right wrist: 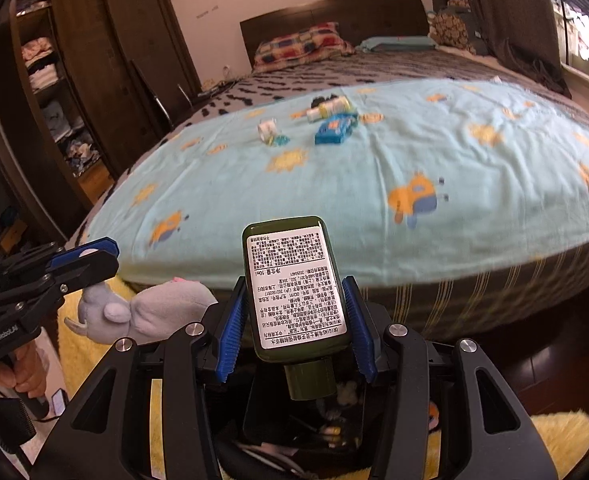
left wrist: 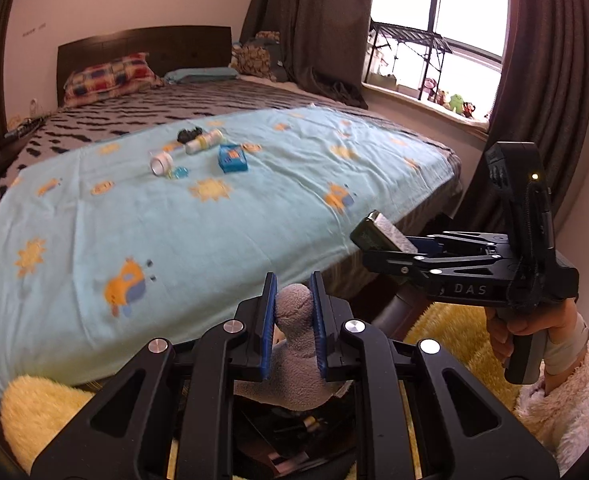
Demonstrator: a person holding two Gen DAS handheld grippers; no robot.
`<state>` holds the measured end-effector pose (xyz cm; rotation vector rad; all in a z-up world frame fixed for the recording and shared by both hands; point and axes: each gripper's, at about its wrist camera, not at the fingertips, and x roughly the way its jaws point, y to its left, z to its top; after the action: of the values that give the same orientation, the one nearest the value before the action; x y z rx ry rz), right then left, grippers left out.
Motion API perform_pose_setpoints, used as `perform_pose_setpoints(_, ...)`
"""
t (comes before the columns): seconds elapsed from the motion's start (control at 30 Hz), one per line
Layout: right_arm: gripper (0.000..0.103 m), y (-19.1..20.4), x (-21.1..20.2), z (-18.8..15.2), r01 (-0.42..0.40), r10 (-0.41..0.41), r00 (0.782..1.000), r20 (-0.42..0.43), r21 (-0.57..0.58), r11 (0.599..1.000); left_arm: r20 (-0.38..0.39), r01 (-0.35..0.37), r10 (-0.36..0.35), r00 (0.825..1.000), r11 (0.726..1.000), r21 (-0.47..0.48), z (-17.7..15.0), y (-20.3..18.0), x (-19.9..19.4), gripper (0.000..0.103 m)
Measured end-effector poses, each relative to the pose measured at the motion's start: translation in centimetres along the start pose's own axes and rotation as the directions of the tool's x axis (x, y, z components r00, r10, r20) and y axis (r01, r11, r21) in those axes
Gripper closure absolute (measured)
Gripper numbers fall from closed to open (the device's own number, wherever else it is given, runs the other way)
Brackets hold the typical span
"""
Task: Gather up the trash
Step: 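Carry the green bottle and grey plush toy down to the black bin, then open the left gripper over the bin while the right gripper releases the bottle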
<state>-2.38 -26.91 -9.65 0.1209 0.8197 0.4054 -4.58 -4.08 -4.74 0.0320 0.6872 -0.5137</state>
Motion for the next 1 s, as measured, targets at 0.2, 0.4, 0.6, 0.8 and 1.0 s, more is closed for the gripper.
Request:
perform_pose_setpoints(0.2,0.055,-1.4,2.4,-2.9,0.019,-0.012,0.997,-0.081,0.081,0.997,-0.110,-0.009,0.005,0.994,0.999,-0.036,-2.8,-0.2,3.7,0.088)
perform_pose_setpoints(0.4,0.055,-1.9,5.8,-6.0,0.073,-0.053,0.981,-0.185,0.107,0.992,-0.249,-0.031,0.007,0.968,0.995,-0.091,-6.5,-0.1,9.1,0.088)
perform_pose_setpoints(0.6,0.055,-2.4,8.4,-8.0,0.093,-0.056,0.965,-0.256,0.136,0.986,-0.357,-0.066,0.011,0.934,0.988,-0.140,-9.9,0.6,13.5,0.088)
perform_pose_setpoints(0.8,0.055,-2.4,11.1,-9.2,0.096,-0.047,0.950,-0.310,0.147,0.984,-0.379,-0.102,0.043,0.925,0.985,-0.138,-10.8,1.3,15.2,0.088)
perform_pose_setpoints(1.0,0.054,-2.8,11.7,-9.5,0.079,-0.025,0.951,-0.309,0.166,0.983,-0.392,-0.128,0.059,0.918,0.980,-0.152,-11.3,2.1,15.4,0.087)
